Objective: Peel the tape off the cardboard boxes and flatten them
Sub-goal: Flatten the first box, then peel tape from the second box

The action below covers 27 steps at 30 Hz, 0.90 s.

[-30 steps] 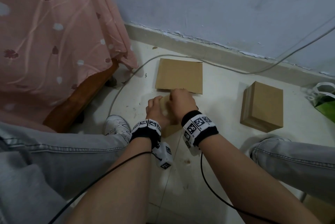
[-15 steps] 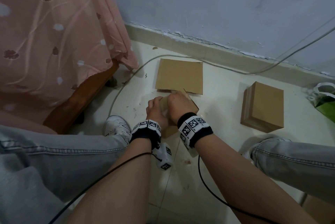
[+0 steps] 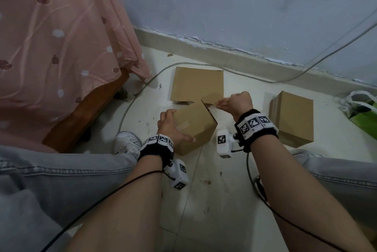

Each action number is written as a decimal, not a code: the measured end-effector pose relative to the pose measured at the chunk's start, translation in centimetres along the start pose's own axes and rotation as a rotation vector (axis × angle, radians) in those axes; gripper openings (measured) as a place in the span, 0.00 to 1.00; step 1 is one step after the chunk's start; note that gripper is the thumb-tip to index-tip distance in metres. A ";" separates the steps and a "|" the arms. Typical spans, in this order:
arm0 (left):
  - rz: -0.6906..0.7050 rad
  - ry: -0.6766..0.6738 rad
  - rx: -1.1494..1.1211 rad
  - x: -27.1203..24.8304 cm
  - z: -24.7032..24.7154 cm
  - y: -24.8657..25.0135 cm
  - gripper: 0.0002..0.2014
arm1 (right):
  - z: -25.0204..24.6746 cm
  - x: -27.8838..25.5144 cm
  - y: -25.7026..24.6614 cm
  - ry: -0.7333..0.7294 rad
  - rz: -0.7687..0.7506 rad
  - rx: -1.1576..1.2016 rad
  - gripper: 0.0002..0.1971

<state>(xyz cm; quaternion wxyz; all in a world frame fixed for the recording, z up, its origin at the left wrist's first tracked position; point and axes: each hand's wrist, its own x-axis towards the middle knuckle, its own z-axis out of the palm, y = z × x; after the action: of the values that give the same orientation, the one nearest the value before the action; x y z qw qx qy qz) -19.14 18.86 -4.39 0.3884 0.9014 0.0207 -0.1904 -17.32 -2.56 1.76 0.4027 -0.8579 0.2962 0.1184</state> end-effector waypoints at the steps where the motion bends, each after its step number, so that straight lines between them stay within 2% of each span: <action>1: -0.002 -0.004 0.001 0.1 -0.3 0.0 0.55 | 0.1 0.0 -0.1 0.021 0.101 0.260 0.30; 2: -0.003 -0.008 -0.002 0.2 -0.7 0.0 0.55 | 0.5 0.5 0.1 -0.031 0.171 0.675 0.23; 3: 0.000 -0.014 -0.008 0.3 -1.2 -0.1 0.54 | 0.8 0.7 0.3 0.003 0.148 0.838 0.15; 5: 0.024 -0.035 -0.012 0.4 -1.9 -0.2 0.54 | 1.5 1.0 -0.4 0.023 0.137 0.835 0.11; 7: 0.042 -0.058 -0.014 0.4 -2.5 -0.5 0.53 | 1.4 0.6 -1.2 0.011 0.105 0.813 0.13; 11: 0.001 -0.087 -0.032 -0.1 -3.3 -1.0 0.51 | 1.1 0.2 -1.7 -0.094 0.019 0.922 0.10; 13: -0.029 -0.102 -0.019 -0.1 -3.5 -1.4 0.51 | 1.0 0.1 -1.2 -0.161 -0.030 0.855 0.13; 14: -0.043 -0.111 -0.003 -0.1 -3.6 -1.5 0.51 | 1.0 0.1 -1.0 -0.205 -0.053 0.737 0.17; 17: -0.087 -0.129 0.077 0.0 -3.9 -1.9 0.53 | 1.0 0.0 -0.4 -0.301 -0.156 0.151 0.28; 19: -0.083 -0.142 0.174 0.2 -4.0 -1.8 0.55 | 1.4 -0.2 -0.1 -0.318 -0.190 -0.251 0.28; 20: -0.084 -0.152 0.218 0.3 -4.1 -1.6 0.56 | 1.6 -0.5 0.0 -0.342 -0.191 -0.349 0.26; 22: -0.096 -0.171 0.296 0.6 -4.5 -1.1 0.58 | 2.3 -0.7 0.3 -0.370 -0.171 -0.332 0.19; 24: -0.077 -0.167 0.384 0.5 -4.6 -0.5 0.60 | 2.9 -1.1 0.7 -0.390 -0.137 -0.183 0.08; 27: 0.068 -0.144 0.410 0.5 -4.2 0.9 0.66 | 3.6 -1.4 0.4 -0.388 -0.122 -0.009 0.03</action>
<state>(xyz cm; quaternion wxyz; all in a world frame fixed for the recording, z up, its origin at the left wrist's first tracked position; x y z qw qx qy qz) -17.16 21.14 -1.33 0.2036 0.9458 -0.0765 -0.2412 -18.59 0.53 -0.19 0.4547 -0.8372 0.1602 0.2583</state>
